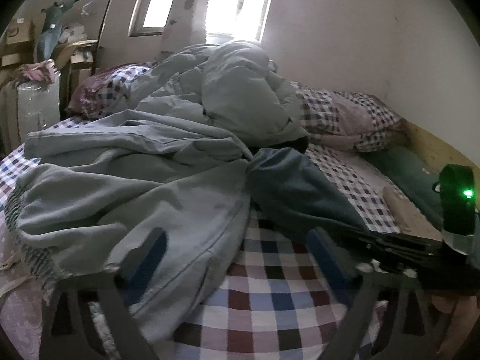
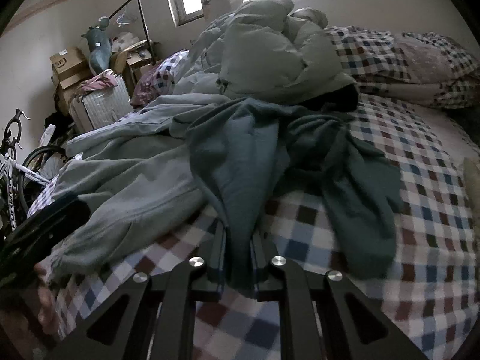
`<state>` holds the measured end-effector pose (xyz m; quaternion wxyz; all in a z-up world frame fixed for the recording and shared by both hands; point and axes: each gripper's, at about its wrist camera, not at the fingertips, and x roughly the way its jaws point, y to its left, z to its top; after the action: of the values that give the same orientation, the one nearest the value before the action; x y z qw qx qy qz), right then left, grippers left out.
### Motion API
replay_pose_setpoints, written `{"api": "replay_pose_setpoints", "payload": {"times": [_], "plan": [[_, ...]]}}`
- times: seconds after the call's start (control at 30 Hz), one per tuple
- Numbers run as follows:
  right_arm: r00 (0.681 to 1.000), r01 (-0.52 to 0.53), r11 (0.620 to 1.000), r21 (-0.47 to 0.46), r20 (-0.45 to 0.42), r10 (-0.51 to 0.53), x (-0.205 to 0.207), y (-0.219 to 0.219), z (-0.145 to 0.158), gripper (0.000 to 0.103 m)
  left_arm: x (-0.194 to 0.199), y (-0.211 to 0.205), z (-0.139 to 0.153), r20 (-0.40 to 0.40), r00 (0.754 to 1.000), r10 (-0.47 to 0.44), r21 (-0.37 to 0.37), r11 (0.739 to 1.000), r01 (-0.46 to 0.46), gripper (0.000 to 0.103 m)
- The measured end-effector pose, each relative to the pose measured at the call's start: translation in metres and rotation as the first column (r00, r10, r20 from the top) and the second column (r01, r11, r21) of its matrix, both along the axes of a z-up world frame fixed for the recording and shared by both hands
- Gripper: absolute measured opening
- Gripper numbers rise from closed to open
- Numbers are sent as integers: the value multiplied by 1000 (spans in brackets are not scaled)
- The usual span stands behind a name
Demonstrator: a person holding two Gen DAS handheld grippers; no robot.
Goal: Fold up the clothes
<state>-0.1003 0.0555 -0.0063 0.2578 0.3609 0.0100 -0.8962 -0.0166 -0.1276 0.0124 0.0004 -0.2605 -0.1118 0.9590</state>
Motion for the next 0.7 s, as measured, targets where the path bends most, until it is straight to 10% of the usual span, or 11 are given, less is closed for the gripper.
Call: {"api": "replay_pose_setpoints", "payload": {"times": [0.7], "plan": [[987, 138, 987, -76, -76, -144, 104, 131, 47, 11, 13, 67, -15, 43, 960, -275, -13, 961, 276, 102]]}}
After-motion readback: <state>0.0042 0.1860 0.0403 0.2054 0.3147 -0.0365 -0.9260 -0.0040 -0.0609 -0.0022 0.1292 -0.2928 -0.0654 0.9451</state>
